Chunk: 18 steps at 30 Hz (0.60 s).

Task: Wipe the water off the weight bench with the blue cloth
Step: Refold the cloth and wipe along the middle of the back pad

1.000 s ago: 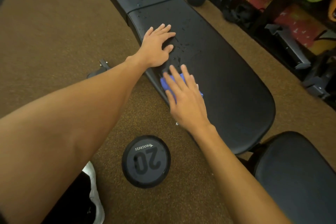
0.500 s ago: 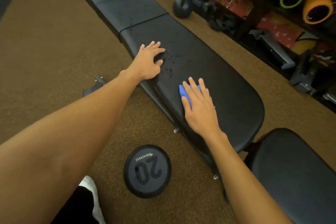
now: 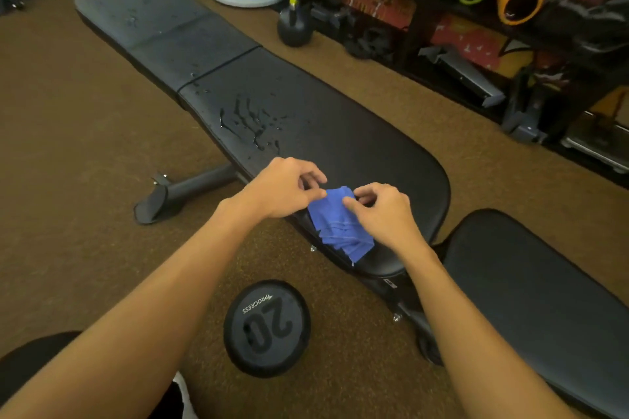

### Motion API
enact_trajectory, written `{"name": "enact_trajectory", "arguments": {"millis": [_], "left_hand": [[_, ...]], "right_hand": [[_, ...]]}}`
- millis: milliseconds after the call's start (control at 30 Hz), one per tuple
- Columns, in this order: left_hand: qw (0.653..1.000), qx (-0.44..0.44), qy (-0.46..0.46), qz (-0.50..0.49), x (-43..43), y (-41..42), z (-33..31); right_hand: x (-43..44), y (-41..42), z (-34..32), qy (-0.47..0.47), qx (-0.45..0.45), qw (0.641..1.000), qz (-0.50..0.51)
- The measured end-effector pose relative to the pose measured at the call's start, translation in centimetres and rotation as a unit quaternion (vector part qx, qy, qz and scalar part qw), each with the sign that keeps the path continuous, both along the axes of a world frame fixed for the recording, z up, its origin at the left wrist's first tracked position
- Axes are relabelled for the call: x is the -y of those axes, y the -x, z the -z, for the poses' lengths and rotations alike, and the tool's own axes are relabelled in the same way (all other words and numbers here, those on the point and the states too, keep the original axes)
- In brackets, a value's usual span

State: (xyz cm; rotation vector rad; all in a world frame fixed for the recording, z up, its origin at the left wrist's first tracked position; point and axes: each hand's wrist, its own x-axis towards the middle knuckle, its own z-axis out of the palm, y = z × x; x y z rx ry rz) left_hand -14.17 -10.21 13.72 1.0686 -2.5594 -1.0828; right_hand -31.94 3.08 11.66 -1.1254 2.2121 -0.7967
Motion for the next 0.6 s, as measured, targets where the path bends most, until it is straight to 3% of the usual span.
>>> {"name": "enact_trajectory", "arguments": {"millis": [233,433,600], "left_hand": [[1.000,-0.003,-0.004,-0.025,-1.2,0.6,-0.3],[0.998,-0.033,-0.043,-0.033,-0.9,0.8,-1.5],[0.995,-0.078,-0.035,-0.055,-0.1,1.3,-3.0]], "right_hand": [[0.9,0.5,-1.5,-0.059,0.087,0.994,-0.006],[1.0,1.4,-3.2,0.058,0.182,0.981,-0.017],[0.9,2.4,-5.0,0.130,0.196,0.971,-0.039]]}}
